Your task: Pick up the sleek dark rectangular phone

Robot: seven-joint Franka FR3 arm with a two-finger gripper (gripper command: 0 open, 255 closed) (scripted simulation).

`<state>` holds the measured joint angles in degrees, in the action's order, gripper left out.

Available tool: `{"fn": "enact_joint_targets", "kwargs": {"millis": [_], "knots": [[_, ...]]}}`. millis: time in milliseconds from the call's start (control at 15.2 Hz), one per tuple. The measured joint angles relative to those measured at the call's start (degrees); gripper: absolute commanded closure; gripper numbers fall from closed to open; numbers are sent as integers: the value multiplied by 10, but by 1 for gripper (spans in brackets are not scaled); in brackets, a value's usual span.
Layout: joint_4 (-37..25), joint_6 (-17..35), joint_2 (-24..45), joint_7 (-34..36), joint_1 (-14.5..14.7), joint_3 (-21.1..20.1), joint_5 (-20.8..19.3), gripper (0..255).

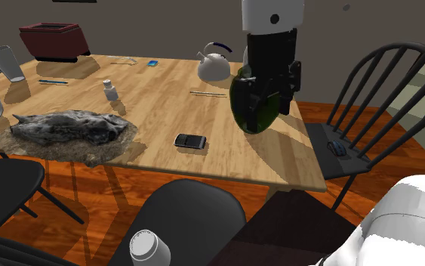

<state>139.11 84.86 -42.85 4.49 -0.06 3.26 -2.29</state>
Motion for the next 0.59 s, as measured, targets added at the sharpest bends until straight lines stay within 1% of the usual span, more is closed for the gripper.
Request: {"fn": "enact_joint_targets", "kwargs": {"millis": [132,264,594], "knots": [[-1,8,9,-9,2,3,-3,0],[-6,32,38,-40,9,13,-14,0],[-17,119,137,-131,30,38,-40,0]]}}
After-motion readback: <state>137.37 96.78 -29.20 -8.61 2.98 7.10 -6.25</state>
